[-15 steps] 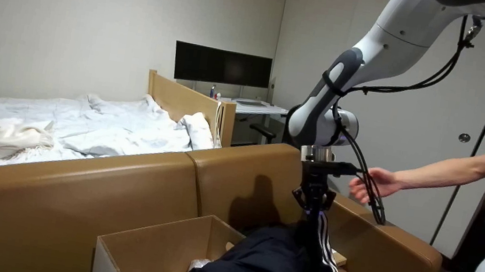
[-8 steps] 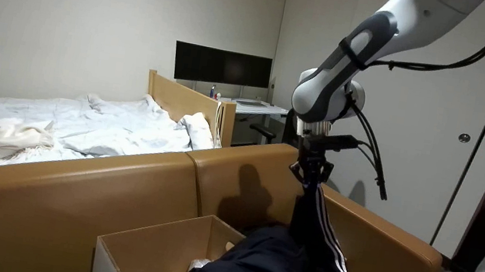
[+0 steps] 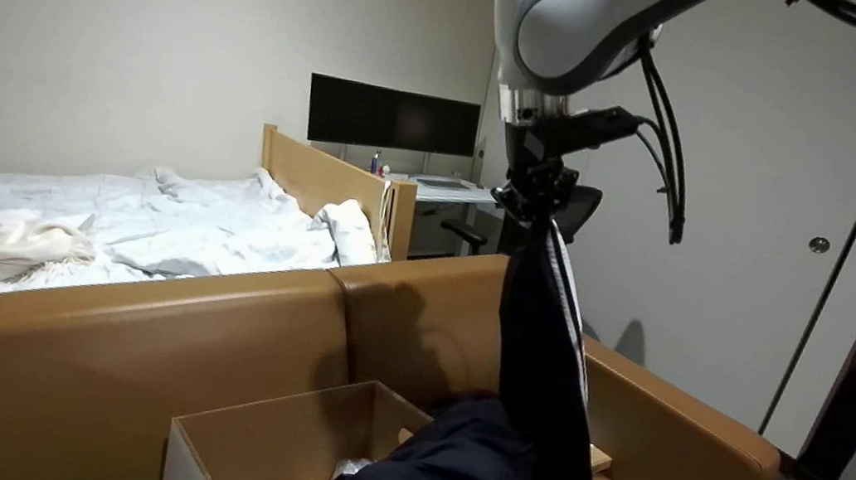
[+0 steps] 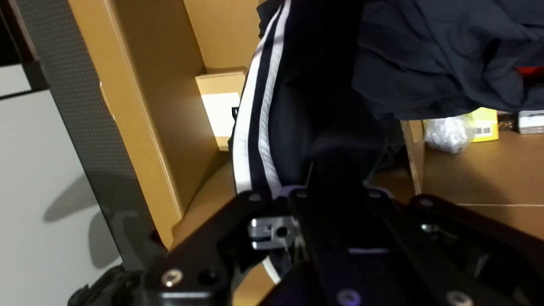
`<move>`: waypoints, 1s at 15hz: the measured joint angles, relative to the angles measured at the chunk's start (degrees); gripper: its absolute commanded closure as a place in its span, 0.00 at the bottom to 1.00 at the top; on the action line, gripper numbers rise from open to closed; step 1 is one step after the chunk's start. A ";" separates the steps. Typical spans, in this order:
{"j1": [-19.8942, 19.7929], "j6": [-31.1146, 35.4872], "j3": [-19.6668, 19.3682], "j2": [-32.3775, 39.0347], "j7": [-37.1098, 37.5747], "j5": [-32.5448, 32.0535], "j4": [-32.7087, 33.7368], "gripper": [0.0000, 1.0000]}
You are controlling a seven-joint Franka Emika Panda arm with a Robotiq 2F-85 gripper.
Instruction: Put the black trousers in the box
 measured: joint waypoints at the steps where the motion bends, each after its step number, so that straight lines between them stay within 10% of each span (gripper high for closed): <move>1: 1.15 -1.95 2.26 -1.11 -0.08 0.00 1.70 0.97; 9: 9.91 -8.04 17.06 6.15 -0.61 -1.28 18.05 0.97; 15: 12.98 -3.75 17.71 17.98 -2.99 -3.15 21.69 0.97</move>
